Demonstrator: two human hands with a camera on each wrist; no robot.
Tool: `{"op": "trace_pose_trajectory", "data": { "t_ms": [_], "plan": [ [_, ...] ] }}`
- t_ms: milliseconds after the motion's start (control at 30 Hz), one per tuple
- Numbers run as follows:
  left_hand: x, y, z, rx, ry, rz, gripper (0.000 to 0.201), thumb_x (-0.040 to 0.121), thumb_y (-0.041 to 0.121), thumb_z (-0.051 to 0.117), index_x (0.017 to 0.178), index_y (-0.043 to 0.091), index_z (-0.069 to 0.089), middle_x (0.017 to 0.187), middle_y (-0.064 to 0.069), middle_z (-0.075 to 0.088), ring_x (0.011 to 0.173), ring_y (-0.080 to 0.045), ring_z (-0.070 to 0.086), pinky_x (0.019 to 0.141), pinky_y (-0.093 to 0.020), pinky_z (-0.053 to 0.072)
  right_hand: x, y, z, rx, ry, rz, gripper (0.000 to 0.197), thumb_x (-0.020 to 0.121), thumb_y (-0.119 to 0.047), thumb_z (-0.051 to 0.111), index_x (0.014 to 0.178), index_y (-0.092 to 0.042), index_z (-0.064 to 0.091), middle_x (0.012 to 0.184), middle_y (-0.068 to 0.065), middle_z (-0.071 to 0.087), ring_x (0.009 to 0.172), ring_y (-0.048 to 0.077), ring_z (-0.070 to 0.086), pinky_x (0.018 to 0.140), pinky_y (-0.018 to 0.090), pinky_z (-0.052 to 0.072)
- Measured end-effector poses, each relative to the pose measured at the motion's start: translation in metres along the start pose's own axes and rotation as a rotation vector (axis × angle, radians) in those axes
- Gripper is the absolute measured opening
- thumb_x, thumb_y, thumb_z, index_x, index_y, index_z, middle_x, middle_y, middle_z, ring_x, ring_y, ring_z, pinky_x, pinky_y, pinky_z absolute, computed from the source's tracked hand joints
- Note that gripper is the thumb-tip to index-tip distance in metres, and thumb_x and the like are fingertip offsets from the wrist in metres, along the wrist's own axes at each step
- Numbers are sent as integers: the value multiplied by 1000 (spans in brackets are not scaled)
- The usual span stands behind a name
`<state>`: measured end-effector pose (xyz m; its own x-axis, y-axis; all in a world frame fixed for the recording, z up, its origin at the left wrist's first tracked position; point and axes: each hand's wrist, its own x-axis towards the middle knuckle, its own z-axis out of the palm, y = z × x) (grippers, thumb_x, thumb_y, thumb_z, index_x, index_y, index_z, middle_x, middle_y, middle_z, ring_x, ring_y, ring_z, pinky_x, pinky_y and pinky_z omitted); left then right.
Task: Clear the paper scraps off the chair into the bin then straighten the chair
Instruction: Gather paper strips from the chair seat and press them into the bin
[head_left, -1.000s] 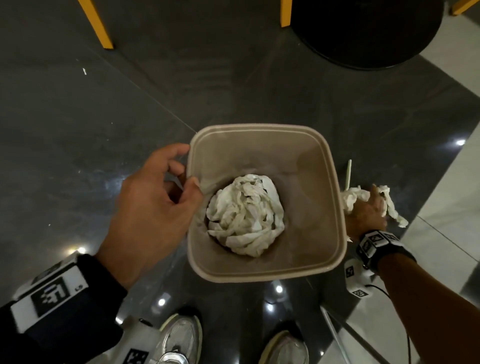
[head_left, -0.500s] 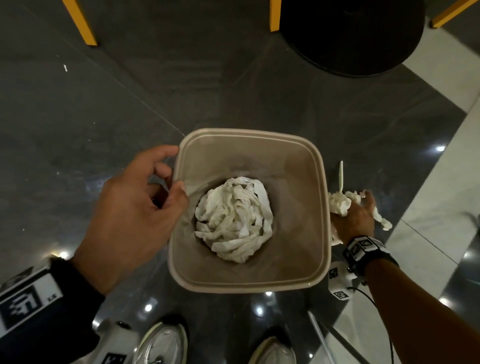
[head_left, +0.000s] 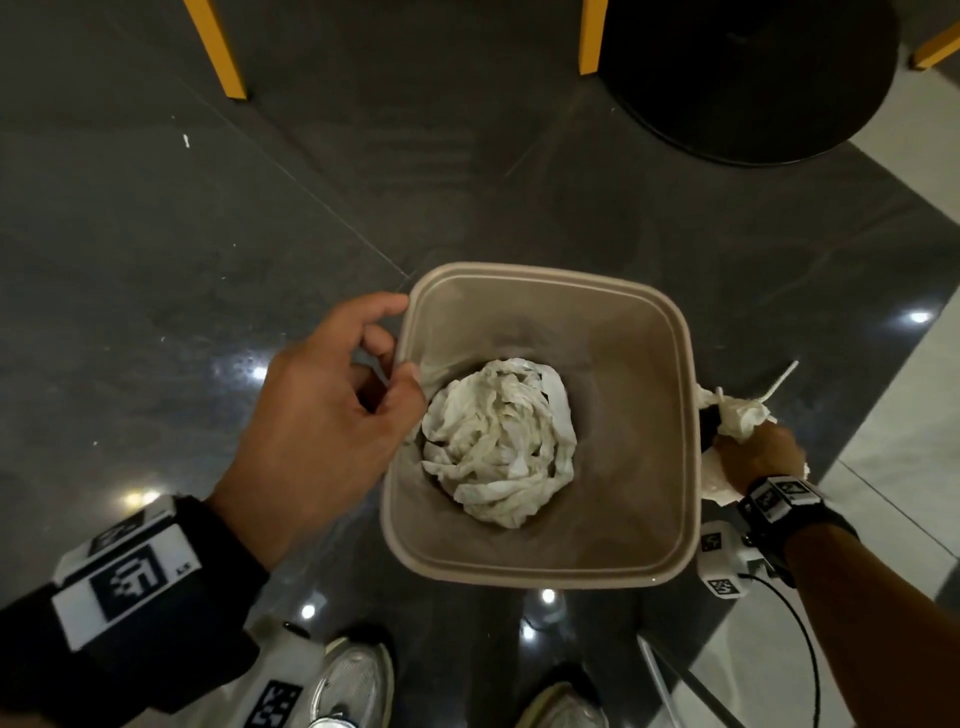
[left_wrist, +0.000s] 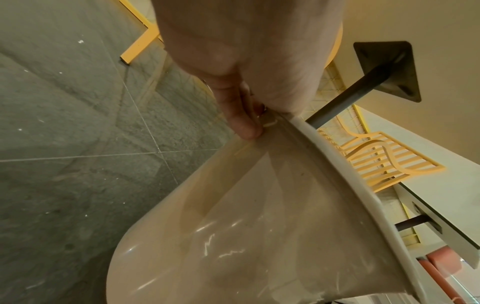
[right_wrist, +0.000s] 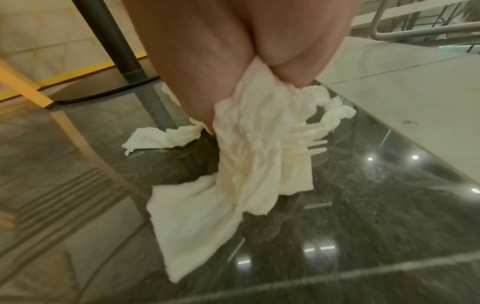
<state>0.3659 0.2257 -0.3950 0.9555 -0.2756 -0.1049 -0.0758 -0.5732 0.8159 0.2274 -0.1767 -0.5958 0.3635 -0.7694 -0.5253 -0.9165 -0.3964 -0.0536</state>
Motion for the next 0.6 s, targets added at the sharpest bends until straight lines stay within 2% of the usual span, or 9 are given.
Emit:
{"op": "trace_pose_trajectory", "data": {
  "t_ms": [67, 133, 233, 333, 400, 433, 467, 533, 600],
  "plan": [
    [-2, 0, 0, -23, -18, -22, 44, 87, 20, 64, 120, 46, 51, 88, 11, 61, 54, -9, 61, 53, -7, 43, -14, -2, -6, 53, -43, -11, 41, 93, -25, 66, 128, -5, 59, 127, 22, 62, 116, 40, 60, 97, 44, 47],
    [-6, 1, -2, -34, -58, -63, 45, 89, 23, 62, 121, 51, 48, 88, 10, 61, 53, -8, 61, 53, -10, 45, -34, -12, -21, 146, -47, -89, 39, 92, -25, 67, 127, -9, 59, 123, 20, 64, 114, 39, 61, 97, 45, 48],
    [-22, 0, -7, -37, -139, -158, 47, 93, 24, 62, 131, 47, 46, 91, 13, 60, 62, -11, 66, 59, -25, 54, -80, -40, -63, 439, -20, -196, 31, 90, -21, 69, 120, -15, 63, 112, 11, 68, 107, 34, 66, 94, 45, 54],
    [-43, -1, -18, -24, -249, -253, 37, 96, 21, 60, 129, 38, 53, 90, 15, 65, 72, -13, 71, 60, -32, 60, -153, -75, -123, 746, 27, -275, 22, 91, -20, 70, 110, -31, 65, 112, 0, 70, 103, 17, 69, 94, 38, 56],
    [-54, 1, -24, -103, -296, -339, 28, 99, 17, 56, 124, 29, 57, 89, 4, 70, 67, -15, 74, 54, -32, 61, -209, -98, -158, 950, 9, -336, 25, 93, -14, 68, 98, -37, 60, 104, -11, 68, 94, -1, 68, 90, 25, 56],
    [-57, 2, -28, -128, -307, -370, 26, 101, 17, 54, 125, 26, 58, 89, -2, 72, 66, -14, 74, 52, -30, 61, -239, -112, -169, 1056, -34, -365, 27, 94, -9, 66, 98, -35, 59, 102, -13, 67, 89, -6, 67, 86, 20, 56],
    [-60, 3, -30, -146, -319, -387, 25, 102, 17, 53, 125, 25, 59, 89, -3, 73, 65, -14, 74, 52, -29, 60, -263, -122, -170, 1101, -98, -395, 26, 94, -5, 65, 102, -29, 60, 102, -10, 68, 87, -6, 67, 83, 19, 56],
    [-65, 3, -34, -204, -343, -401, 22, 102, 16, 54, 116, 31, 61, 82, 2, 75, 64, -16, 75, 52, -31, 60, -301, -138, -154, 1039, -247, -470, 22, 94, -7, 66, 112, -18, 60, 108, 0, 70, 94, 8, 68, 85, 28, 54],
    [-69, 2, -35, -260, -342, -410, 28, 96, 16, 62, 104, 43, 61, 78, 9, 75, 63, -15, 75, 50, -33, 60, -321, -146, -122, 763, -385, -569, 26, 93, -14, 67, 118, -18, 59, 115, 5, 67, 102, 15, 63, 96, 39, 52]
  ]
}}
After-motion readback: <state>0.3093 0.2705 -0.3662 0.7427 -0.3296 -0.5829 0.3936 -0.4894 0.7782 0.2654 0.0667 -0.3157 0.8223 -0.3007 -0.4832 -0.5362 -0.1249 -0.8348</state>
